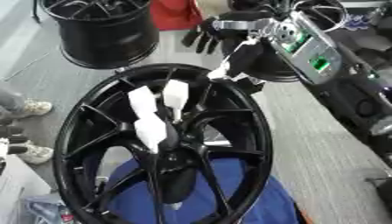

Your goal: Pull the pin out of the wheel hub.

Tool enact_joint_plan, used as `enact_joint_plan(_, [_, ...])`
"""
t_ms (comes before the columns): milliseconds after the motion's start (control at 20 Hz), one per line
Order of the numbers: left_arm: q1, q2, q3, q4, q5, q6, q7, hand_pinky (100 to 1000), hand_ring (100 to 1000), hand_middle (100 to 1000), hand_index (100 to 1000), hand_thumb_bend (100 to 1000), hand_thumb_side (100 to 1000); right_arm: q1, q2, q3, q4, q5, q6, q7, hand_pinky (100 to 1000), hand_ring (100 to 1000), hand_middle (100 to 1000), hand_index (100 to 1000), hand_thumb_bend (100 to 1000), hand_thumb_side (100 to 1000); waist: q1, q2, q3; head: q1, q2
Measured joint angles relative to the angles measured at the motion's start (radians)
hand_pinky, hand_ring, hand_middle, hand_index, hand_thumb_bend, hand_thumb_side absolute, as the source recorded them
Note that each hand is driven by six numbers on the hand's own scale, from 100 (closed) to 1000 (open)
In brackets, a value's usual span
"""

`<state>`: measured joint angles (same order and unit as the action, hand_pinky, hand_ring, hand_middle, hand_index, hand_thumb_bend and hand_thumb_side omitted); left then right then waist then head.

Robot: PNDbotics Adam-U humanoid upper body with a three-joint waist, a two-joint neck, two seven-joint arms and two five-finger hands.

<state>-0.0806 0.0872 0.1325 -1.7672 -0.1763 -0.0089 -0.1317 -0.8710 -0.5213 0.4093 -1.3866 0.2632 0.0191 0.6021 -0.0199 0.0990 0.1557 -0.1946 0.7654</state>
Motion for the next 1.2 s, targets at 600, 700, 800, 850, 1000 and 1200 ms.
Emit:
enact_joint_plan(600, [0.000, 0.000, -0.005, 0.000, 0.000, -0.003, -0.004, 623, 659, 636, 811, 132, 684, -0.012, 0.069, 0.017, 0.094, 0.060, -0.041, 0.018, 751, 791, 817, 877, 427, 284, 0.002, 0.001, 0.003, -0.005, 0.000])
enact_joint_plan(700, [0.000, 0.000, -0.005, 0.000, 0.000, -0.003, -0.004, 623, 659, 636, 811, 132, 684, -0.013, 0.074, 0.022, 0.095, 0.060, -0.045, 0.023, 750, 790, 815, 875, 428, 287, 0.002, 0.001, 0.003, -0.006, 0.000])
enact_joint_plan(800, [0.000, 0.000, -0.005, 0.000, 0.000, -0.003, -0.004, 623, 660, 637, 811, 132, 684, -0.014, 0.078, 0.026, 0.095, 0.060, -0.049, 0.028, 749, 790, 813, 872, 430, 288, 0.002, 0.001, 0.003, -0.007, 0.000])
enact_joint_plan(850, [0.000, 0.000, -0.005, 0.000, 0.000, -0.003, -0.004, 623, 660, 637, 811, 132, 684, -0.014, 0.080, 0.029, 0.095, 0.060, -0.049, 0.030, 750, 790, 810, 870, 429, 289, 0.002, 0.001, 0.003, -0.007, 0.000])
enact_joint_plan(1000, [0.000, 0.000, -0.006, 0.000, 0.000, -0.003, -0.004, 623, 660, 637, 811, 132, 684, -0.014, 0.086, 0.036, 0.094, 0.058, -0.050, 0.039, 749, 788, 805, 868, 458, 290, 0.002, 0.001, 0.003, -0.008, 0.000])
enact_joint_plan(1200, [0.000, 0.000, -0.006, 0.000, 0.000, -0.002, -0.005, 623, 660, 637, 811, 131, 685, -0.014, 0.086, 0.042, 0.088, 0.052, -0.049, 0.052, 748, 786, 798, 865, 430, 291, 0.002, 0.001, 0.003, -0.011, 0.000])
